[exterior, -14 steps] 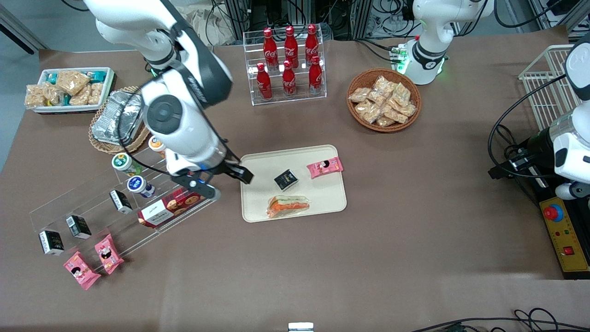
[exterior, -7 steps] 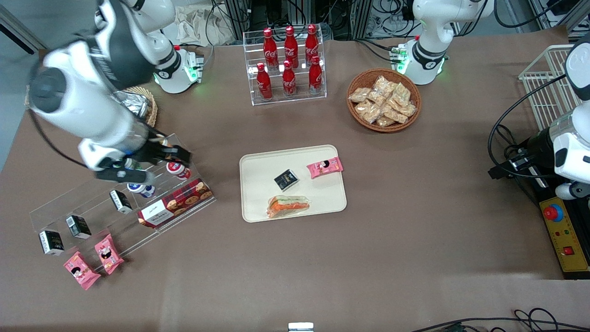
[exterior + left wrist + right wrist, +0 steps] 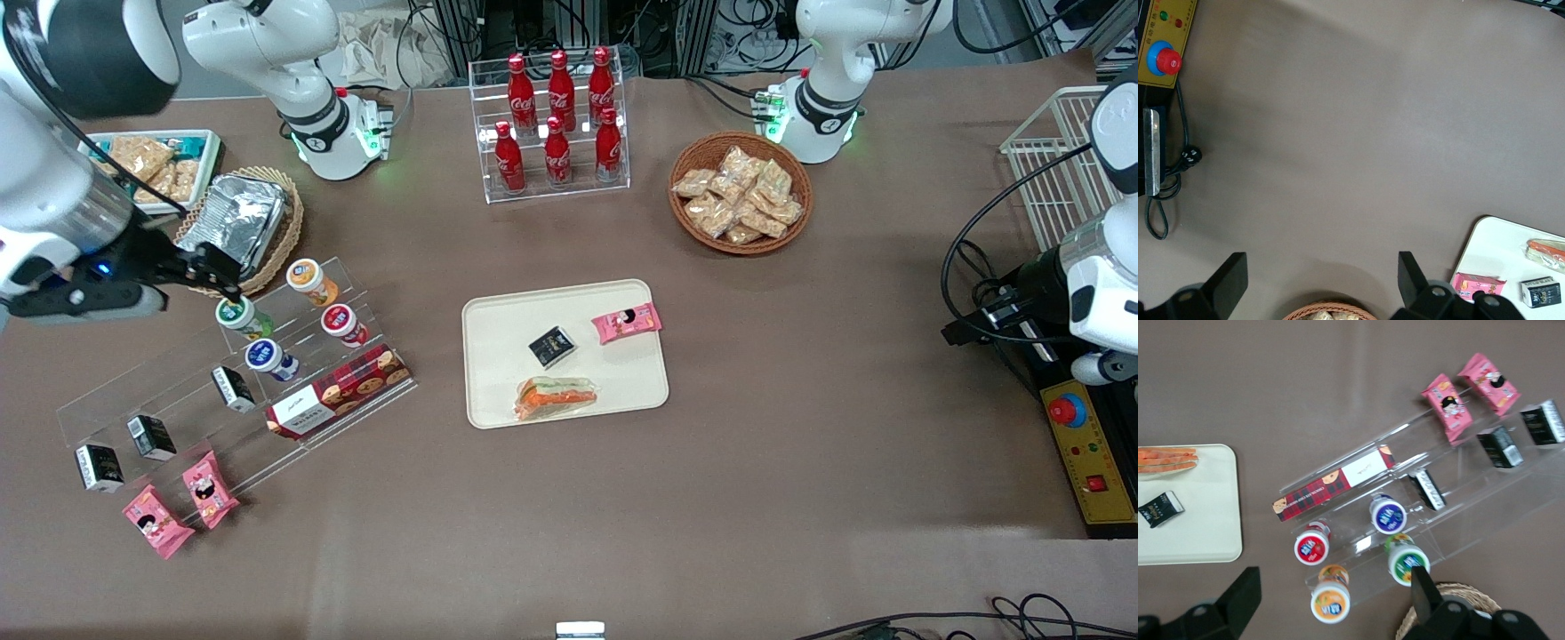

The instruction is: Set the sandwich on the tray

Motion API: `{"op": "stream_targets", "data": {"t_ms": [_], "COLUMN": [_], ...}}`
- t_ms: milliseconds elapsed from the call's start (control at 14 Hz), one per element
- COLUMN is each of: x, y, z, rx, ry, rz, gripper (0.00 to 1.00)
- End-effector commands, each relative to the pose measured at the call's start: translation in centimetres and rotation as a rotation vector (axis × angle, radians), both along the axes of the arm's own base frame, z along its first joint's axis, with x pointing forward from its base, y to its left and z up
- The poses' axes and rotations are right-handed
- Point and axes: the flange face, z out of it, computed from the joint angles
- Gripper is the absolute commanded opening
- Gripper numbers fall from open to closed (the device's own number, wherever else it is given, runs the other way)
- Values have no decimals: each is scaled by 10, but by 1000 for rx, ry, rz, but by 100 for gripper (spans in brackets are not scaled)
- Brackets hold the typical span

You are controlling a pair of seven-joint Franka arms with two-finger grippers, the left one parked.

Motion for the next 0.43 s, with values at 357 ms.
{"op": "stream_targets", "data": {"t_ms": [357], "x": [3], "y": [-44], "z": [35], "rx": [-19], "ry": [-25], "rz": [112], "gripper": [100]}}
